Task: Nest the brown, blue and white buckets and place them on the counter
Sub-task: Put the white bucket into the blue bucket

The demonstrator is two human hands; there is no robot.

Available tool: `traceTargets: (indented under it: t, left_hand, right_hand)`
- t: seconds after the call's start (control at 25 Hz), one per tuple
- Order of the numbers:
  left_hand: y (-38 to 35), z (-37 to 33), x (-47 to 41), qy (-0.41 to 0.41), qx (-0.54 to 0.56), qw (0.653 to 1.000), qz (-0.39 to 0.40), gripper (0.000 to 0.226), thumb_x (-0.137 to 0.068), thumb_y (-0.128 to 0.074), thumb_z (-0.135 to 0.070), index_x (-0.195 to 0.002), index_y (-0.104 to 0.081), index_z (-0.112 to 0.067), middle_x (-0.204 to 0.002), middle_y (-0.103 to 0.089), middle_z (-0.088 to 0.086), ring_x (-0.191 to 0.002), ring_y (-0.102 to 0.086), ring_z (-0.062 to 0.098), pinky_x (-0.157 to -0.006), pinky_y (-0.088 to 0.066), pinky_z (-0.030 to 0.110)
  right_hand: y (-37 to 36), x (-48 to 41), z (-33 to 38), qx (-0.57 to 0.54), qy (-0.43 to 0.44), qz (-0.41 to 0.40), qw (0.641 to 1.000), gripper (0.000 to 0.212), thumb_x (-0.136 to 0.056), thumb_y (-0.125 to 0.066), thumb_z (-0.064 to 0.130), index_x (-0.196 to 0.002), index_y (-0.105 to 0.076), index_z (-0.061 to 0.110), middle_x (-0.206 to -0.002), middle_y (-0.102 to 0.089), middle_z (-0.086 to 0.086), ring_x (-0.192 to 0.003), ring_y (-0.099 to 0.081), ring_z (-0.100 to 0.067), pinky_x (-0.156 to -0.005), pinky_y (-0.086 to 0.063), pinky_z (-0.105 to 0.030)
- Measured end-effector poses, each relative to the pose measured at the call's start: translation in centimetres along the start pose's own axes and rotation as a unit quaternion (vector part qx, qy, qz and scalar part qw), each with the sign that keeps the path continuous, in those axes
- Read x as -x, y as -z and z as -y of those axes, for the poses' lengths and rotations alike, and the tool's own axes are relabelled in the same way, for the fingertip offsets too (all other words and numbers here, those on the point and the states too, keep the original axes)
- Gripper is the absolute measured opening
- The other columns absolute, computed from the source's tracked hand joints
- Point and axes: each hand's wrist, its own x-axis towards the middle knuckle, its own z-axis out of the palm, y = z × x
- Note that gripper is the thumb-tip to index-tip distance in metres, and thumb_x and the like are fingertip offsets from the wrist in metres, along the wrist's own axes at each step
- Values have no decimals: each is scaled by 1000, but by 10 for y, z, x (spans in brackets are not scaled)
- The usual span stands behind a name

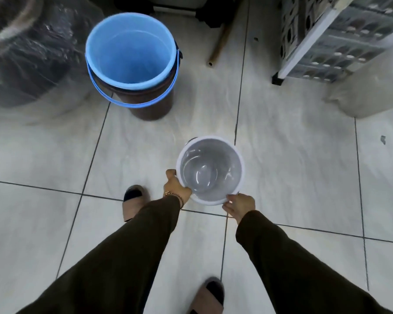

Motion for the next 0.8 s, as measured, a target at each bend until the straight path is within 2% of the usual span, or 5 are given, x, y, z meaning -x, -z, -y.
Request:
traceTargets:
  t: [0.16, 0.4, 0.6, 0.72, 0.8]
  left_hand:
    - [4, -60, 35, -65, 108, 992, -28, 55, -81, -55, -2, -127, -33, -22, -94, -62, 15, -93, -67, 40, -82, -60, 46]
    - [74, -173, 63, -151, 216, 964, -44, 58, -87, -57, 2, -134, -32, -19, -112, -58, 14, -94, -65, 31, -65, -61, 34]
    - [164, -226, 52, -149, 268, 949, -71, 56, -88, -55, 1, -133, -29, -20, -112, -58, 12, -91, -65, 30, -63, -63, 37]
    - [216, -228, 25, -130, 263, 950, -104, 59, -74, -65, -16, -118, -36, -43, -123, -60, 10, -106, -65, 35, -78, -60, 54]
    - [242, -223, -6, -111, 255, 953, -118, 55, -72, -64, -18, -110, -38, -47, -123, -61, 13, -105, -65, 41, -76, -61, 52]
  right_hand:
    - [8, 41, 60, -82, 133, -22, 987, 46, -89, -62, -4, -134, -53, 1, -120, -64, -24, -104, -69, -40, -79, -61, -42]
    - [-26, 119, 188, -55, 294, 15, 954, 48, -86, -71, 0, -131, -56, 7, -116, -65, -27, -102, -70, -38, -80, -63, -43]
    - [-118, 150, 256, -29, 331, 59, 941, 50, -88, -70, 1, -135, -55, 8, -115, -65, -22, -103, -71, -34, -79, -63, -43]
    - [-182, 148, 271, -10, 314, 86, 945, 48, -88, -70, 1, -133, -56, 11, -115, -65, -20, -102, -70, -34, -80, -63, -45]
    - [-221, 135, 275, 1, 300, 101, 949, 47, -88, -70, 1, -132, -56, 9, -117, -64, -23, -103, -70, -37, -77, -64, -42]
